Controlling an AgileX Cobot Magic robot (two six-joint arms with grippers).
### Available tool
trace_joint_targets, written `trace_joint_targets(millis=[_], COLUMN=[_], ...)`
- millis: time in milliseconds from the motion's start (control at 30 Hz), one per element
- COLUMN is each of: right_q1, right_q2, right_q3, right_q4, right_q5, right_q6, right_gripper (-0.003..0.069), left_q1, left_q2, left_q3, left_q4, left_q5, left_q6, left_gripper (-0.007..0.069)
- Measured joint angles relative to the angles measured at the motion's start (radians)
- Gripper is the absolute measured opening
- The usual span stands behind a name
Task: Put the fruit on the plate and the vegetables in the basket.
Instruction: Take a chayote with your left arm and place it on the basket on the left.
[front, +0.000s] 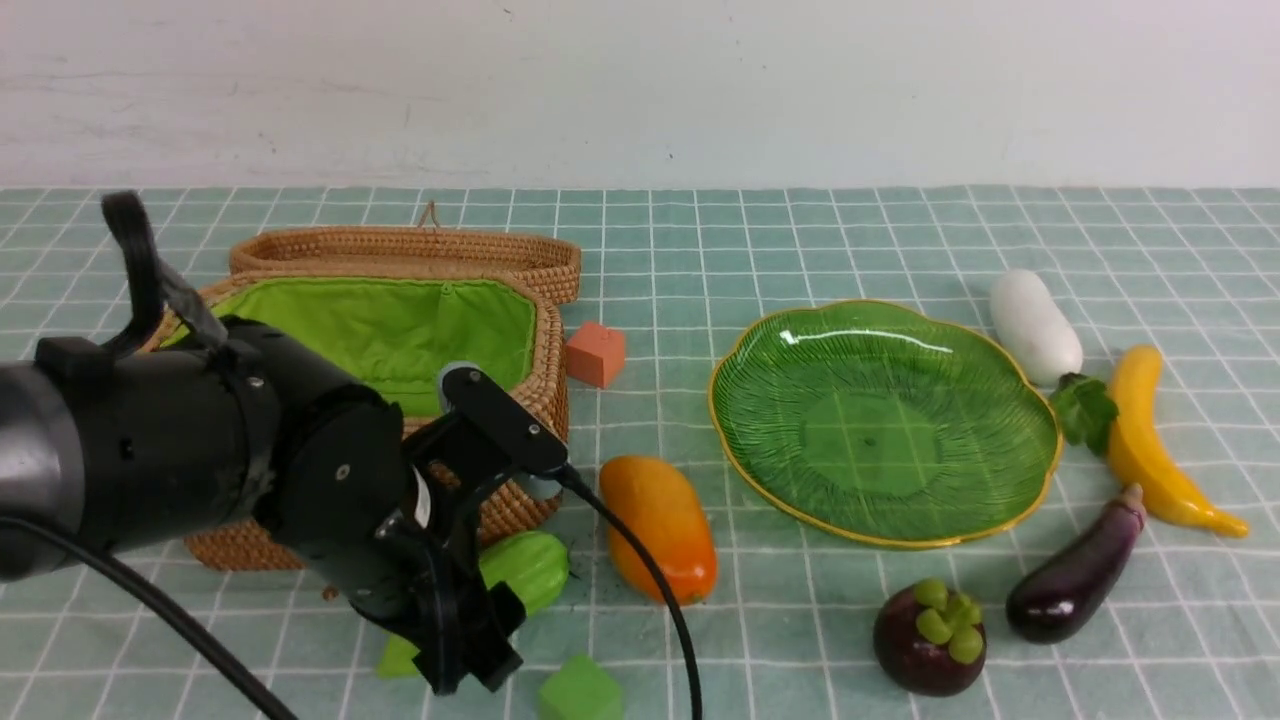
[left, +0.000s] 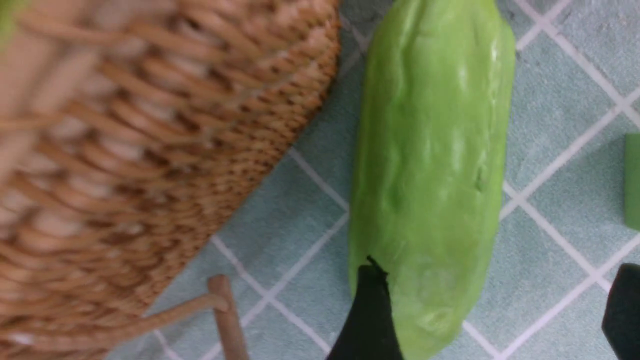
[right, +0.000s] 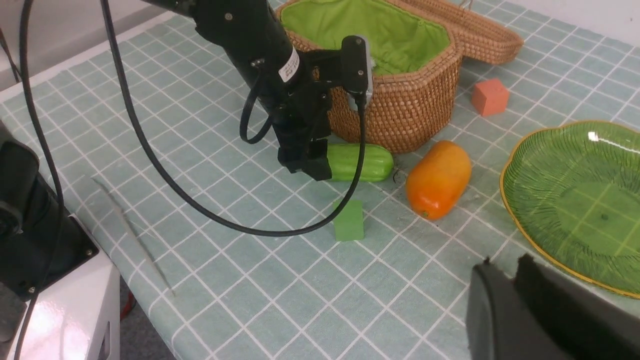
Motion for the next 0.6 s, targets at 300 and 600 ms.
trace_joint_targets(millis=[300, 600], right_q1=[0.000, 0.000], right_q2=[0.000, 0.000], right_q3=[0.000, 0.000], right_q4=[-0.001, -0.001], right_q5=[0.000, 0.022], right_q6=[0.003, 0.007], right_gripper=[0.0077, 0.0077], left_q1=[0.000, 0.000], left_q2=[0.048, 0.161], left_q3=[0.000, 0.000], left_q4=[0.043, 0.058], left_q5=[-0.081, -0.114], left_q6=[-0.011, -0.029], left_gripper=[0.0568, 0.0545])
